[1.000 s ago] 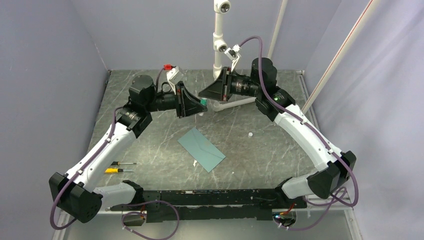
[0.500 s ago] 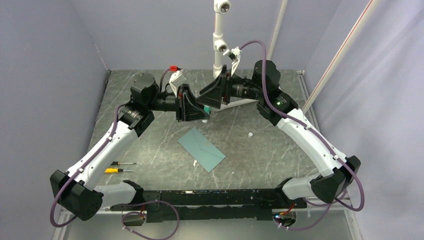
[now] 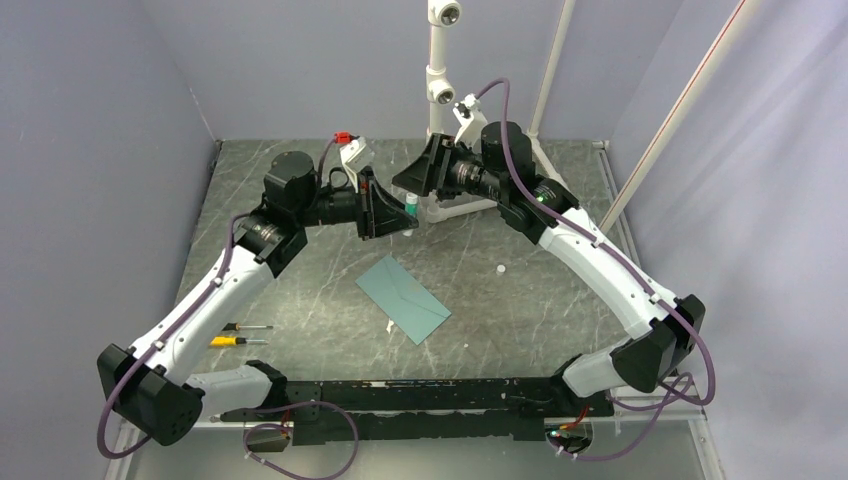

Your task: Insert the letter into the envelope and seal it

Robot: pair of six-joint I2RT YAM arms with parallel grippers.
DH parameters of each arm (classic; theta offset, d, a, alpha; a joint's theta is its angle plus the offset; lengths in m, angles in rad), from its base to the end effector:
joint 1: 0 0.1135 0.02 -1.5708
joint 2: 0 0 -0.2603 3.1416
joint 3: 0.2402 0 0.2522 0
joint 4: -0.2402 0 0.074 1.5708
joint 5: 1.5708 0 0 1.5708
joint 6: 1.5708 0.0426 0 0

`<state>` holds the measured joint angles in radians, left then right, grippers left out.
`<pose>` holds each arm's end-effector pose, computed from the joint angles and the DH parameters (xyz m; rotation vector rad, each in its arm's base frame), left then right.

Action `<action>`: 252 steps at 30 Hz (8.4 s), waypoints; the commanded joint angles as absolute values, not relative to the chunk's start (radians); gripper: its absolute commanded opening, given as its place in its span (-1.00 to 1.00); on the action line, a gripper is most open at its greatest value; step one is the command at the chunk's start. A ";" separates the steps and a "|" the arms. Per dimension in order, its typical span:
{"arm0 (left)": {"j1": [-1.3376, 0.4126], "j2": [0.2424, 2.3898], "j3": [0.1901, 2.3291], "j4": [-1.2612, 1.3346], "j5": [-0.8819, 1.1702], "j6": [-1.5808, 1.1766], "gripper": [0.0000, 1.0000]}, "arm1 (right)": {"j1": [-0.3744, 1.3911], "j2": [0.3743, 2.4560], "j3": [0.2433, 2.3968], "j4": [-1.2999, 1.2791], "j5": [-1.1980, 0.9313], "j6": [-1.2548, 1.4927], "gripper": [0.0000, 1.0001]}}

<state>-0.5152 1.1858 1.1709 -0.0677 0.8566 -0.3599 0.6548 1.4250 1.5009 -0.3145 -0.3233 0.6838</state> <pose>0.2188 -0.1609 0.4027 0.8298 1.6113 -1.3428 0.2559 0.2136 0.4224 -0.2231 1.9667 1.2084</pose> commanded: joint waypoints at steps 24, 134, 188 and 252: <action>-0.515 1.183 1.225 -0.114 0.745 -0.399 -0.95 | 0.652 1.408 1.506 -0.277 -0.526 0.744 0.00; -0.514 1.299 1.283 -0.165 0.309 -1.050 -0.95 | 0.744 1.157 1.265 -0.270 -0.042 0.394 0.35; -0.228 1.217 1.266 -0.240 1.150 -0.852 0.62 | 0.744 1.287 1.330 -0.252 -0.614 0.060 -1.00; -0.229 1.133 1.166 -0.471 0.727 -0.531 -0.95 | 0.600 1.208 1.021 -0.542 0.296 0.538 0.37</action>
